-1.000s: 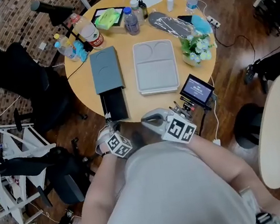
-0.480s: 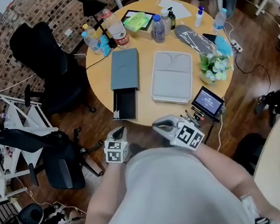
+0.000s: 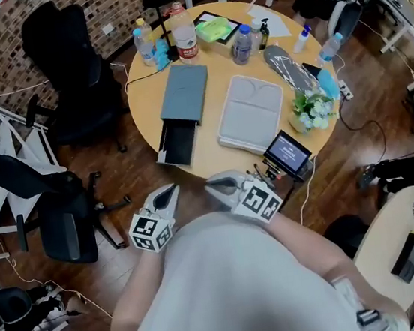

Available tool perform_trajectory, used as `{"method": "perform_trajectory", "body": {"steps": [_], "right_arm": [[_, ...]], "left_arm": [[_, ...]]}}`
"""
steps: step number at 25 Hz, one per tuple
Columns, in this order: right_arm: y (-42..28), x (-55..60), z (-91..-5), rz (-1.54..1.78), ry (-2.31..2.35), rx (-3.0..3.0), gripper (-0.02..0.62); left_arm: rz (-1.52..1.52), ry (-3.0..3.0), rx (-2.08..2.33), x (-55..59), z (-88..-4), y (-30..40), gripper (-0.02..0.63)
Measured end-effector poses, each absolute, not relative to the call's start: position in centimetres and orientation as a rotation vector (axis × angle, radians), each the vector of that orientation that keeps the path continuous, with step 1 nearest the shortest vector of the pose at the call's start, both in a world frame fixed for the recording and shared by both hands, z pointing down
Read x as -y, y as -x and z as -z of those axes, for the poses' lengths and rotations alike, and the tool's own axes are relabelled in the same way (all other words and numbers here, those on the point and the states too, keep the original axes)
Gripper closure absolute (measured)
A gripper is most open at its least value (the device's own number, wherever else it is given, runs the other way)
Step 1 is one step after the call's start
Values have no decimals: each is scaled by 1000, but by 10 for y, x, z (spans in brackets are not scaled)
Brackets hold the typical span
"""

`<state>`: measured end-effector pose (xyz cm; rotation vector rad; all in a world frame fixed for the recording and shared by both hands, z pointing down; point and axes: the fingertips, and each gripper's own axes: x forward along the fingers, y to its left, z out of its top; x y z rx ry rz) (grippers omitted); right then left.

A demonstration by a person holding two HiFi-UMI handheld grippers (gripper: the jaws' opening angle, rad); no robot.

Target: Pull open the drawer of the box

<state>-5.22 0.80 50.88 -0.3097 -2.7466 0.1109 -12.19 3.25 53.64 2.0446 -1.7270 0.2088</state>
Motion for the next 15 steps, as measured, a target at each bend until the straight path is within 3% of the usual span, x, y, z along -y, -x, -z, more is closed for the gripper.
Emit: {"method": "perform_trajectory", "body": {"steps": [15], "right_arm": [[78, -35, -453, -65, 282, 2798, 589]], "left_arm": [[-84, -2060, 1864, -86, -487, 153, 601]]}}
